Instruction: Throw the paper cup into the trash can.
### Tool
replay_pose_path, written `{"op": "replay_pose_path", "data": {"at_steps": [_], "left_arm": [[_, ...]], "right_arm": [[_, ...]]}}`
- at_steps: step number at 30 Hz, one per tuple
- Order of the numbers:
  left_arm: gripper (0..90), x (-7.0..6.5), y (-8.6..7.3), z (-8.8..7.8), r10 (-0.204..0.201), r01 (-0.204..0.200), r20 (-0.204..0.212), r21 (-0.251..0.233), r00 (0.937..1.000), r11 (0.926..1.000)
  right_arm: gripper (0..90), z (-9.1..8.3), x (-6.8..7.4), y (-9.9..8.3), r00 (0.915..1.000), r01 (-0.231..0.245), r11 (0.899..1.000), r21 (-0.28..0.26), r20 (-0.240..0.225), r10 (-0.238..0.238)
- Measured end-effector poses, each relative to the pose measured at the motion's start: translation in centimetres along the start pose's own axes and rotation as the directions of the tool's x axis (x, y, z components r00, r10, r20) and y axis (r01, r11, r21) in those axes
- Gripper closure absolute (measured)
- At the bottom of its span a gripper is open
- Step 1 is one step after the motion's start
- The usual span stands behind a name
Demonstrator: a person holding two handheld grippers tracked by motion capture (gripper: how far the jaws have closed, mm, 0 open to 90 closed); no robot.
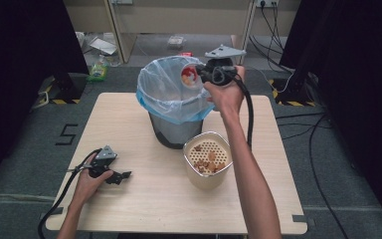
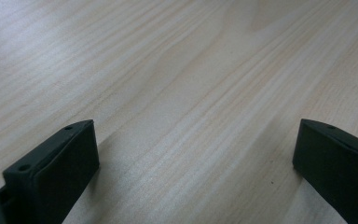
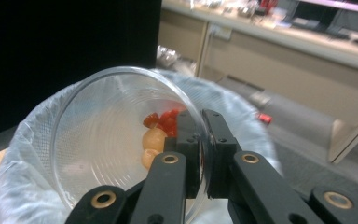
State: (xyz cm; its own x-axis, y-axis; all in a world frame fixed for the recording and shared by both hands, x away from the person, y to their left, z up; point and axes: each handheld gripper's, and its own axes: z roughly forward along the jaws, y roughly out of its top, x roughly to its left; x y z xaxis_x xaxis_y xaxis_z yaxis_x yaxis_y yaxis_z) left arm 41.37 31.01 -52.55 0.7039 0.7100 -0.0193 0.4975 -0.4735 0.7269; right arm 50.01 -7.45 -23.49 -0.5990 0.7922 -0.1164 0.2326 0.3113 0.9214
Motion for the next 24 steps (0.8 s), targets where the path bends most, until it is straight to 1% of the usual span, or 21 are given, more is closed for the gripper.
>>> {"op": "replay_pose_path", "data": {"at_steps": [1, 3, 5, 7, 9, 10, 13, 16, 18, 21, 23, 24], "left_arm": [[0.0, 0.0, 0.0, 0.0, 0.0, 0.0, 0.0, 0.0, 1.0, 1.0], [0.0, 0.0, 0.0, 0.0, 0.0, 0.0, 0.0, 0.0, 1.0, 1.0], [0.0, 0.0, 0.0, 0.0, 0.001, -0.001, 0.001, 0.0, 1.0, 1.0], [0.0, 0.0, 0.0, 0.0, 0.001, -0.001, 0.002, 0.0, 1.0, 1.0], [0.0, 0.0, 0.0, 0.0, 0.001, -0.001, 0.003, 0.0, 1.0, 1.0], [0.0, 0.0, 0.0, 0.0, 0.002, -0.002, 0.003, 0.0, 1.0, 1.0], [0.0, 0.0, 0.0, 0.0, 0.002, -0.002, 0.003, 0.0, 1.0, 1.0], [0.0, 0.0, 0.0, 0.0, 0.002, -0.002, 0.003, 0.0, 1.0, 1.0], [0.0, 0.0, 0.0, 0.0, 0.002, -0.002, 0.003, 0.0, 1.0, 1.0], [0.0, 0.0, 0.0, 0.0, 0.002, -0.002, 0.003, 0.0, 1.0, 1.0], [0.0, 0.0, 0.0, 0.0, 0.002, -0.002, 0.003, 0.0, 1.0, 1.0], [0.0, 0.0, 0.0, 0.0, 0.002, -0.002, 0.003, 0.0, 1.0, 1.0]], "right_arm": [[86.5, 0.6, 0.2, -0.1, 1.0, -0.005, 1.0, 0.009, -0.003, 0.005], [86.5, 2.1, 0.7, -0.4, 1.0, 0.002, 0.999, 0.042, -0.007, -0.002], [86.2, 3.3, 1.0, -0.6, 0.9999, 0.001, 0.998, 0.068, -0.013, -0.001], [85.6, 4.2, 1.1, -0.8, 0.9998, -0.007, 0.996, 0.09, -0.016, 0.009], [85.0, 5.0, 1.2, -1.1, 0.9999, -0.004, 0.994, 0.113, -0.016, 0.006], [84.9, 5.2, 1.2, -1.1, 0.9999, -0.009, 0.993, 0.116, -0.013, 0.011], [83.8, 6.0, 1.2, -1.4, 0.9999, -0.003, 0.99, 0.14, -0.009, 0.005], [80.5, 6.3, 1.3, -1.5, 0.9999, -0.014, 0.988, 0.153, -0.007, 0.015], [74.6, 6.5, 1.3, -1.5, 0.9997, -0.023, 0.985, 0.171, -0.009, 0.025], [74.0, 6.3, 1.2, -1.5, 0.9996, -0.026, 0.985, 0.17, -0.002, 0.027], [72.0, 5.6, 1.0, -1.3, 0.9996, -0.025, 0.99, 0.137, -0.009, 0.027], [72.0, 5.6, 1.0, -1.3, 0.9996, -0.025, 0.99, 0.137, -0.009, 0.027]]}}
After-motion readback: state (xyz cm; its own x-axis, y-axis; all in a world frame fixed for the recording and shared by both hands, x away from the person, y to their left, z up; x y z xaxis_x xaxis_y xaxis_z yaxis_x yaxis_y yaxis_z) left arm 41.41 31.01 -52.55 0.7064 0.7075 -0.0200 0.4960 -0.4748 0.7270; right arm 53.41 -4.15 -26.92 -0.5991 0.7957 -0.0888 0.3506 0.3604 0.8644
